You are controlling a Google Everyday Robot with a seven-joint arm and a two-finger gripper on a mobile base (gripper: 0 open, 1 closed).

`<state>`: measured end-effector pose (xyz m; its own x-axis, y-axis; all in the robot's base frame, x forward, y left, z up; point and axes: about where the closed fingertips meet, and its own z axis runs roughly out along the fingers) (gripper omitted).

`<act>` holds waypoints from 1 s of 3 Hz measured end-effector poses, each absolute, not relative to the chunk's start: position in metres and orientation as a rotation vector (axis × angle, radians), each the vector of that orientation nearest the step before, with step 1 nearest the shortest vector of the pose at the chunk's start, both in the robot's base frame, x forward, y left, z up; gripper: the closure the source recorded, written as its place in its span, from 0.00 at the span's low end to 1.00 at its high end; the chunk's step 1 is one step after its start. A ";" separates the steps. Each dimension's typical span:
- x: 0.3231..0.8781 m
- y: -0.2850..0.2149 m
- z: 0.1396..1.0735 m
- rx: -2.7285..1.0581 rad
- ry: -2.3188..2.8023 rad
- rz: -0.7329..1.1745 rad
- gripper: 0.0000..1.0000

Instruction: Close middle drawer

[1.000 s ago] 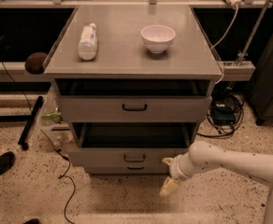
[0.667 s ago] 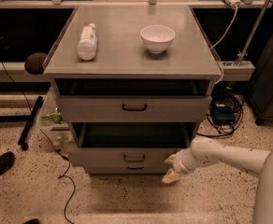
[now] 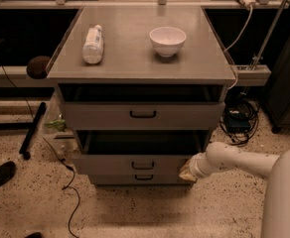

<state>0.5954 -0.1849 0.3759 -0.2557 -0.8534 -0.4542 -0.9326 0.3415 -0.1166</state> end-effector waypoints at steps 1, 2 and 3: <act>0.602 -0.193 0.379 -1.519 2.175 0.200 0.39; 0.605 -0.198 0.381 -1.489 2.170 0.174 0.15; 0.604 -0.202 0.384 -1.466 2.167 0.159 0.00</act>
Offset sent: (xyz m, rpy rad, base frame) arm 0.0142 -0.0224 0.0128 -0.0046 -0.0952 -0.0876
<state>0.6036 -0.2022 0.3842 -0.2831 -0.8335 -0.4745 -0.8939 0.4086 -0.1844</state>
